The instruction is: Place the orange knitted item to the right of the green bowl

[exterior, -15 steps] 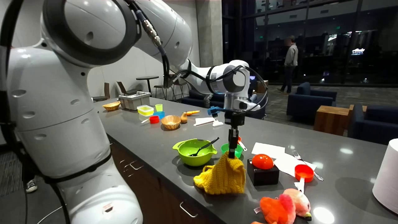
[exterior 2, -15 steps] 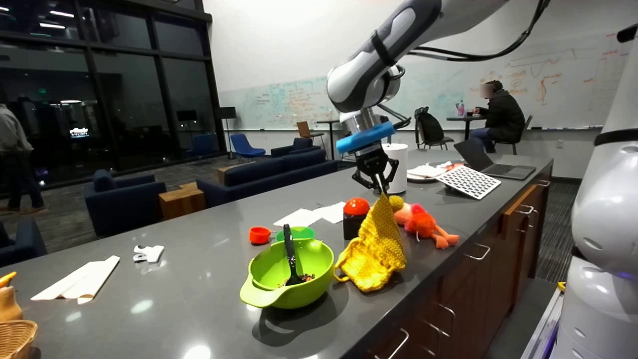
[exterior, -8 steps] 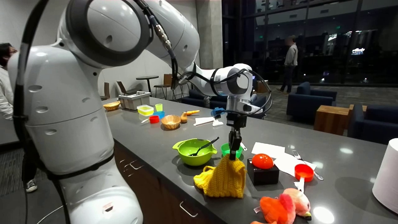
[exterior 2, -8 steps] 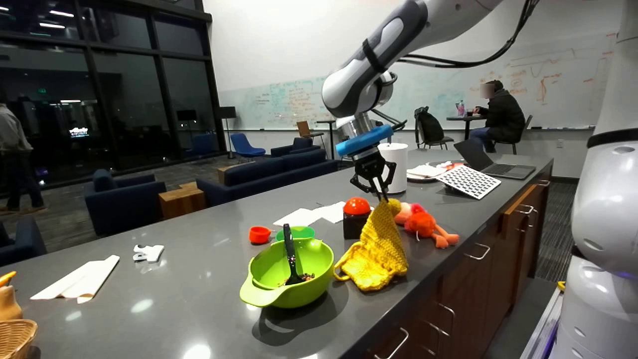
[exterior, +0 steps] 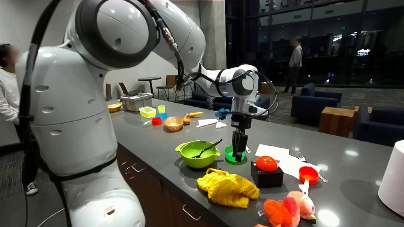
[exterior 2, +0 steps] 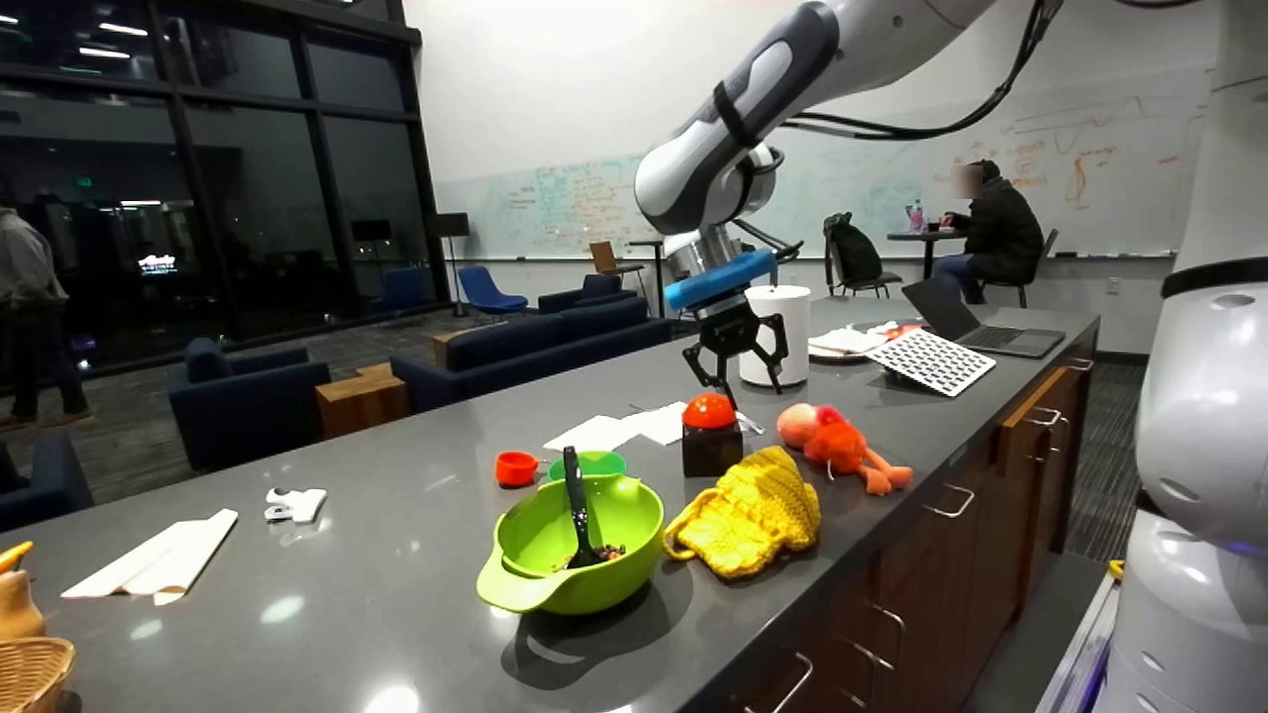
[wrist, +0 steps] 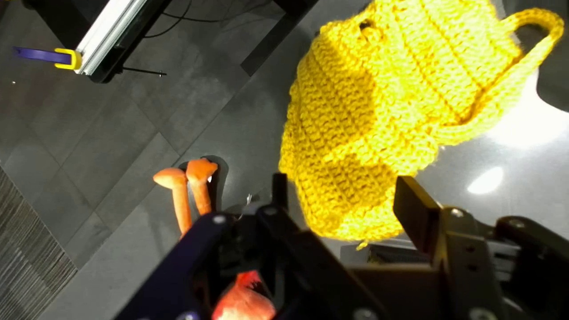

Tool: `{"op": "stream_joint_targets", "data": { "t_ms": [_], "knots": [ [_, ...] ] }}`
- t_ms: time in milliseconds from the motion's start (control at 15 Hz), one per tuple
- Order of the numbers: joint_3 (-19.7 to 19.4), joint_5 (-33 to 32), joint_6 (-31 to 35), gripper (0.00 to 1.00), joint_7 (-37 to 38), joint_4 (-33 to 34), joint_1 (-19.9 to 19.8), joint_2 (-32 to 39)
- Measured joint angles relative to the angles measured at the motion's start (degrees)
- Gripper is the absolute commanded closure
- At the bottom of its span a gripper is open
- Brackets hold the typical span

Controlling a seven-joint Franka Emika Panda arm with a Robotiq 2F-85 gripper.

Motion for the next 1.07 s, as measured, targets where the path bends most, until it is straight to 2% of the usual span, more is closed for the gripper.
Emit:
{"op": "stream_joint_targets", "data": {
  "t_ms": [67, 533, 600, 733, 867, 1067],
  "knots": [
    [0.01, 1.17, 0.39, 0.00, -0.71, 0.16, 0.01, 0.00],
    [0.21, 16.29, 10.07, 0.00, -8.22, -1.60, 0.24, 1.55],
    [0.21, 18.73, 12.14, 0.25, -9.48, -2.51, 0.29, 2.16],
    [0.22, 22.90, 15.71, 0.31, -11.86, -4.37, 0.32, 3.53],
    [0.21, 25.29, 17.89, 0.46, -13.33, -5.88, 0.32, 4.64],
    [0.13, 25.21, 18.00, 0.70, -13.09, -6.81, 0.32, 4.55]
  ]
}}
